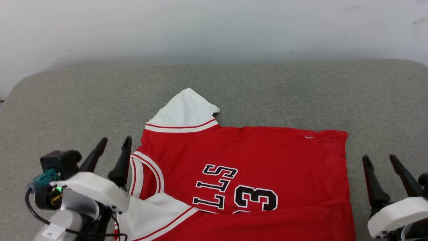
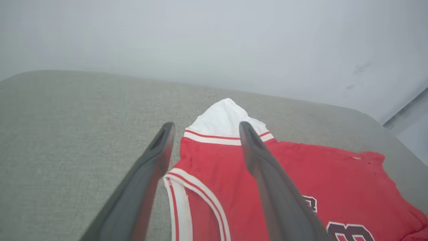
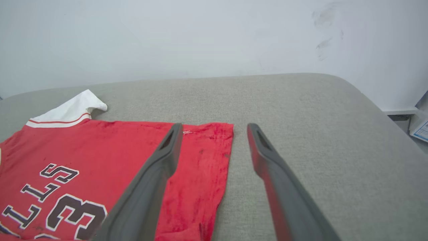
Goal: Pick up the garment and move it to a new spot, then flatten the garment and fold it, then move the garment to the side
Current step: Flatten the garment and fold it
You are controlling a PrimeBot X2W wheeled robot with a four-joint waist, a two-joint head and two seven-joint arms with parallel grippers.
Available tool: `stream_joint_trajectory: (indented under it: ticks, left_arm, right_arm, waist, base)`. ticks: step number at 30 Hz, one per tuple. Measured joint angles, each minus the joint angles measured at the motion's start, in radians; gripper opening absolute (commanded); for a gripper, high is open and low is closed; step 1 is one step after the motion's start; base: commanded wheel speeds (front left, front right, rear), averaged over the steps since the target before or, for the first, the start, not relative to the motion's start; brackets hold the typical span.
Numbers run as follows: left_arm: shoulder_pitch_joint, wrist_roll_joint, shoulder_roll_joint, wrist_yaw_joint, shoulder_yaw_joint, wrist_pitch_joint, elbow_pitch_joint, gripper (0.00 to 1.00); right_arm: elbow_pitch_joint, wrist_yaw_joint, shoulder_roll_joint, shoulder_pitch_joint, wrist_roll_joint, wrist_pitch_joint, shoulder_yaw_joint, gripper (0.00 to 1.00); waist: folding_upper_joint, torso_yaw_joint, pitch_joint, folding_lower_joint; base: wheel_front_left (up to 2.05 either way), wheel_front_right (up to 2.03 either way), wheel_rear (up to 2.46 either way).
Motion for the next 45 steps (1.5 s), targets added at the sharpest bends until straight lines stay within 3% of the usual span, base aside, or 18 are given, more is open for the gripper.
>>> stream_joint_trajectory:
  ticks: [5,11,19,24,30,35,42,43,45]
  left_arm:
    - [-0.102,0.058,-0.020,0.009,0.013,-0.075,0.001,1.00]
    - [-0.267,0.081,-0.044,-0.002,0.019,-0.090,0.046,1.00]
    - [-0.524,0.076,-0.019,-0.112,-0.004,0.001,0.196,1.00]
    - [-0.672,0.040,0.028,-0.203,-0.044,0.191,0.308,1.00]
    - [-0.793,-0.031,0.085,-0.246,-0.099,0.509,0.412,1.00]
    - [-0.848,-0.066,0.128,-0.246,-0.126,0.711,0.460,1.00]
    - [-0.866,-0.095,0.159,-0.223,-0.156,0.891,0.511,1.00]
    - [-0.870,-0.095,0.160,-0.217,-0.161,0.906,0.512,0.56]
    - [-0.873,-0.104,0.157,-0.207,-0.164,0.932,0.515,0.23]
  right_arm:
    - [-0.053,0.000,0.022,-0.060,-0.026,-0.044,-0.015,1.00]
    - [-0.117,0.000,0.046,-0.146,-0.030,-0.058,-0.020,1.00]
    - [-0.123,0.000,0.067,-0.233,-0.017,-0.085,0.004,1.00]
    - [-0.091,0.000,0.073,-0.253,0.004,-0.110,0.012,1.00]
    - [-0.043,0.000,0.077,-0.259,0.025,-0.137,0.016,1.00]
    - [-0.007,0.000,0.078,-0.262,0.055,-0.159,0.026,1.00]
    - [0.036,0.000,0.078,-0.268,0.094,-0.182,0.044,1.00]
    - [0.042,0.000,0.078,-0.269,0.097,-0.181,0.045,1.00]
    - [0.049,0.000,0.078,-0.272,0.103,-0.181,0.048,1.00]
  waist:
    - [0.0000,-0.013,0.053,0.0000]
    - [0.0000,-0.033,0.155,0.0001]
    - [0.0000,-0.086,0.290,0.0003]
    - [0.0000,-0.141,0.341,0.0003]
    - [-0.0001,-0.203,0.380,0.0002]
    - [-0.0001,-0.241,0.404,0.0002]
    - [0.0000,-0.280,0.433,-0.0001]
    - [0.0000,-0.282,0.436,-0.0001]
    - [0.0000,-0.287,0.441,-0.0001]
  base:
    - [0.00,0.00,0.00]
    - [0.00,0.00,0.00]
    - [0.00,0.00,0.00]
    - [0.00,0.00,0.00]
    - [0.00,0.00,0.00]
    - [0.00,0.00,0.00]
    - [0.00,0.00,0.00]
    - [0.00,0.00,0.00]
    - [0.00,0.00,0.00]
